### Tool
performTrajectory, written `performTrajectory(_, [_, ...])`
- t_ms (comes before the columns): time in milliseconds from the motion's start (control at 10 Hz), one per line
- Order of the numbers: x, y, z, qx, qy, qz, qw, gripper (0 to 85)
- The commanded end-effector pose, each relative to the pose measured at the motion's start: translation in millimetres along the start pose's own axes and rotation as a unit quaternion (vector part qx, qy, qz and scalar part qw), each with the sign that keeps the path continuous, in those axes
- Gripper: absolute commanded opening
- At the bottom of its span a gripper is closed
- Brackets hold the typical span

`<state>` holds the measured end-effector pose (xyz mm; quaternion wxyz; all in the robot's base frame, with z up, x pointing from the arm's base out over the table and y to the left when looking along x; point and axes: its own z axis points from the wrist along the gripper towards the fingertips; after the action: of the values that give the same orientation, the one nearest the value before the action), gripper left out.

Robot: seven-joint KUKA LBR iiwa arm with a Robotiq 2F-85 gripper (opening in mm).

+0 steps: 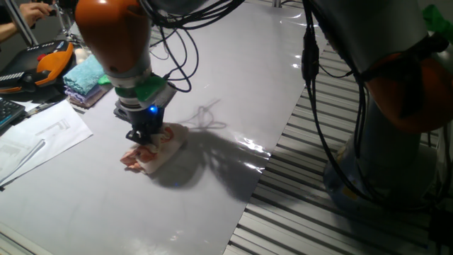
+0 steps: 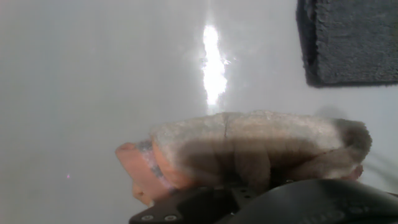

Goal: Clean the table with a cloth

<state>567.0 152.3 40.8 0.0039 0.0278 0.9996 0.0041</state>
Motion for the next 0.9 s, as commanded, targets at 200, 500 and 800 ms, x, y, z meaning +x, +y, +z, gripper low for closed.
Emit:
performTrajectory(200, [-10.4,8.6,-2.3,0.0,-0.002,0.003,1.0,0.0])
performTrajectory(500, [-21.4,20.4,1.2,-0.008,-0.004,0.01,0.9999,0.0])
performTrajectory(800, [-32.5,27.4,-6.2,-0.005,-0.007,0.01,0.9999,0.0])
